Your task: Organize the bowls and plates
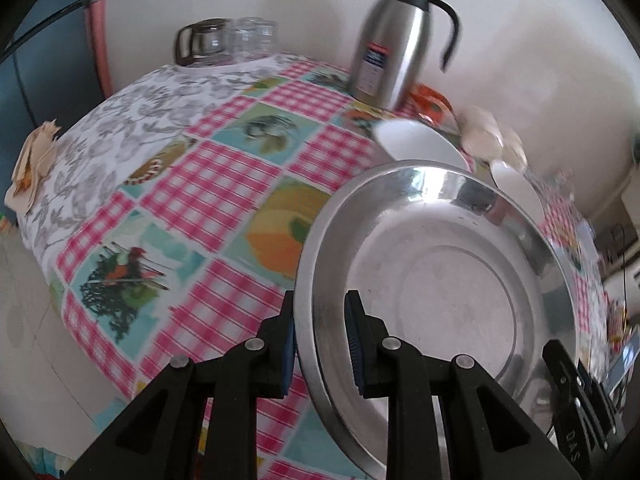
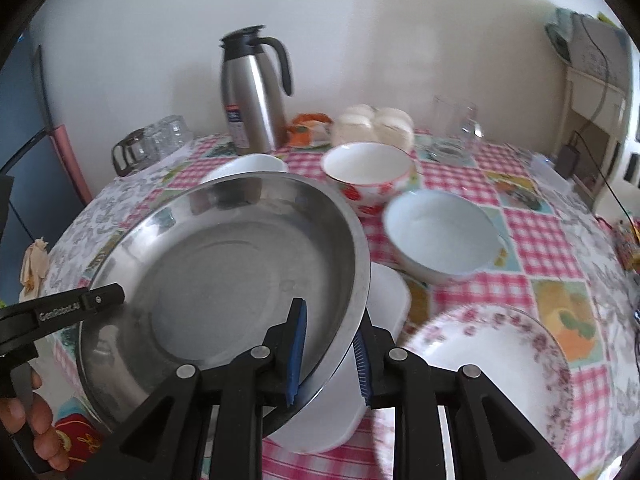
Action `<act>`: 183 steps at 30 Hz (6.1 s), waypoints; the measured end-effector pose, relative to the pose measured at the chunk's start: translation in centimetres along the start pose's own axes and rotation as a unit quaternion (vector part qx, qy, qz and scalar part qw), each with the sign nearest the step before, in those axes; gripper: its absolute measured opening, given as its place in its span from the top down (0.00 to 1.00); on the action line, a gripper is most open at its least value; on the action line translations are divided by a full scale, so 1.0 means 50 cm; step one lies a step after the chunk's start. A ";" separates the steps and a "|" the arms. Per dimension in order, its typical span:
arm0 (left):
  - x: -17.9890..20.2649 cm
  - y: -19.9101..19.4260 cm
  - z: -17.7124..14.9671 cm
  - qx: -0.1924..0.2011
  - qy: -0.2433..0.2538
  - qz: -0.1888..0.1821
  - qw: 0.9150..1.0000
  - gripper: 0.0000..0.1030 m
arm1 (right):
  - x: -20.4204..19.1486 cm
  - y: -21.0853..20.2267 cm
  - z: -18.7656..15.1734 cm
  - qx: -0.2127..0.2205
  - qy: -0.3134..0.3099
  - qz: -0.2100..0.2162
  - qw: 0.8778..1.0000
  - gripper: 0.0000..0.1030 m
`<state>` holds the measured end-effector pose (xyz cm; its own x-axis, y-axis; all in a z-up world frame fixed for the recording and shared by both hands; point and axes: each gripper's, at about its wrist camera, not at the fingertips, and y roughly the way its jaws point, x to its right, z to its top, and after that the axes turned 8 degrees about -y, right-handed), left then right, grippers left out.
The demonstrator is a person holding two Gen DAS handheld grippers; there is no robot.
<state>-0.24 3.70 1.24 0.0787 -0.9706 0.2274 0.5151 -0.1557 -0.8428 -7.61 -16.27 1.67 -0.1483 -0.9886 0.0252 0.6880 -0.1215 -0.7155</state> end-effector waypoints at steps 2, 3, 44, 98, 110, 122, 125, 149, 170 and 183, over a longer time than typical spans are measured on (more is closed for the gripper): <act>0.019 0.007 -0.013 -0.012 0.014 -0.002 1.000 0.77 | 0.020 0.002 -0.009 -0.008 0.008 -0.007 1.000 0.75; 0.023 0.010 -0.015 -0.016 0.018 -0.002 1.000 0.77 | 0.029 0.004 -0.012 -0.011 0.012 -0.008 1.000 0.74; 0.078 0.025 -0.040 -0.039 0.090 -0.012 0.995 0.54 | 0.081 0.024 -0.030 -0.060 0.050 -0.063 0.995 0.72; 0.151 -0.070 -0.080 0.056 0.123 -0.092 0.987 0.01 | 0.216 -0.049 -0.057 -0.024 0.137 -0.090 0.986 0.00; 0.281 -0.128 -0.203 0.040 0.233 -0.160 0.958 0.01 | 0.351 -0.091 -0.143 -0.044 0.205 -0.131 0.969 0.00; 0.330 -0.097 -0.284 -0.043 0.266 -0.150 0.951 0.01 | 0.389 -0.044 -0.215 -0.114 0.242 -0.102 0.958 0.00; 0.331 -0.090 -0.291 -0.057 0.263 -0.149 0.951 0.01 | 0.382 -0.033 -0.218 -0.123 0.241 -0.101 0.957 0.10; 0.353 -0.072 -0.323 -0.073 0.283 -0.122 0.949 0.01 | 0.390 -0.032 -0.219 -0.132 0.229 -0.129 0.956 0.55; 0.429 -0.070 -0.385 -0.082 0.336 -0.109 0.932 0.01 | 0.451 -0.051 -0.243 -0.127 0.292 -0.168 0.933 0.54; 0.449 0.025 -0.365 -0.146 0.272 -0.094 0.946 0.01 | 0.449 -0.051 -0.245 -0.126 0.295 -0.171 0.932 0.51</act>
<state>-13.41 -21.65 -3.58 -0.4835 -0.8589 0.1691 0.2125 -0.3025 -0.9292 -21.40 -37.05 -4.51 -0.7439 -0.6662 -0.0536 0.3520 -0.3223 -0.8788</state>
